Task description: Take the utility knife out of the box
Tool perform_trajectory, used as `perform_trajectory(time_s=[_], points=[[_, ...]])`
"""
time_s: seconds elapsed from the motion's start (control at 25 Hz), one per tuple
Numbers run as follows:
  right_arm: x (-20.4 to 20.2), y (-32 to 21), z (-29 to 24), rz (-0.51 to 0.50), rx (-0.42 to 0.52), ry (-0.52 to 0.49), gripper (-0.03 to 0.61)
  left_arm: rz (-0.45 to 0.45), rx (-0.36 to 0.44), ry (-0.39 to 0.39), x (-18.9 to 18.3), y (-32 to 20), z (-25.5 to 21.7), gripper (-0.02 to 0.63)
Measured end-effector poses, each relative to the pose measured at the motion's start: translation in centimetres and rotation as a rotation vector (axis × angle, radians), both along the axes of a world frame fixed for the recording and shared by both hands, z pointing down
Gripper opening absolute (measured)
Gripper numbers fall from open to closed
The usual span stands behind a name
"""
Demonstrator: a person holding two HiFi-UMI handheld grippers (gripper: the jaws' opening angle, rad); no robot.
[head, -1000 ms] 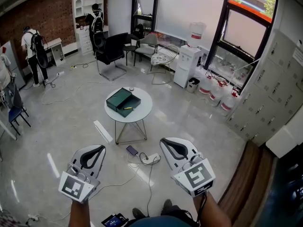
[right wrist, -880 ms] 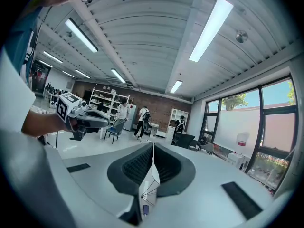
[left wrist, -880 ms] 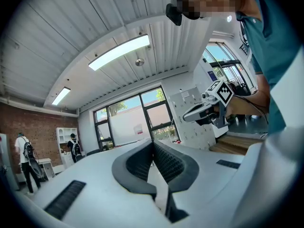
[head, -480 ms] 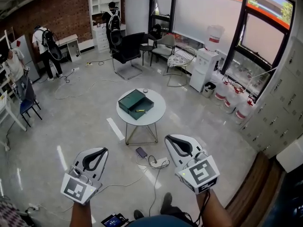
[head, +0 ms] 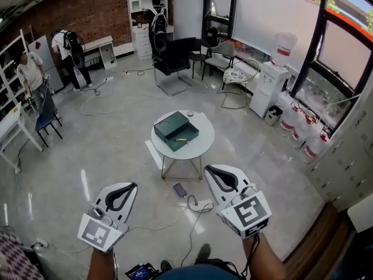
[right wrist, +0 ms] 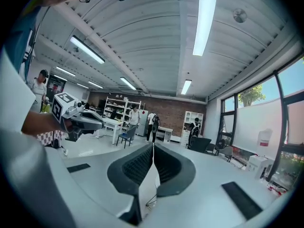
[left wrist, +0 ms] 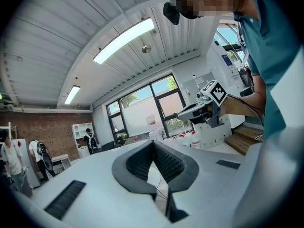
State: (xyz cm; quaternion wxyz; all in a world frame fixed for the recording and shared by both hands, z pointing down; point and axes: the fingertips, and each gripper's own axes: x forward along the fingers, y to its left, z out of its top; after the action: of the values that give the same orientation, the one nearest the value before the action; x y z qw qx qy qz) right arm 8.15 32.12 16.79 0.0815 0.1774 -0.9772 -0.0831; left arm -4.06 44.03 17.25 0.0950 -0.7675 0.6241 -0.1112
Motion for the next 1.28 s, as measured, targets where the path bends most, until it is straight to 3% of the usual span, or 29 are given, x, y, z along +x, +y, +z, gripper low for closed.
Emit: perform_trajectory(time_s=[0.68,0.88,1.28], points=[[4.7,-14.7,1.7,-0.066,-0.049,-0.039,0.038,-0.06,-0.067,-0.034,5.7,-13.8,1.1,0.018],[4.8,-17.6,2.6,-0.008,-0.066,-0.019,0.038,-0.017,-0.089,-0.014,5.0,-17.6,2.3,0.018],[2.7,-22.2,3.0,0.161,-0.055,0.004,0.038,0.189,-0.064,0.007,1.5,-26.2,2.6,0.018]])
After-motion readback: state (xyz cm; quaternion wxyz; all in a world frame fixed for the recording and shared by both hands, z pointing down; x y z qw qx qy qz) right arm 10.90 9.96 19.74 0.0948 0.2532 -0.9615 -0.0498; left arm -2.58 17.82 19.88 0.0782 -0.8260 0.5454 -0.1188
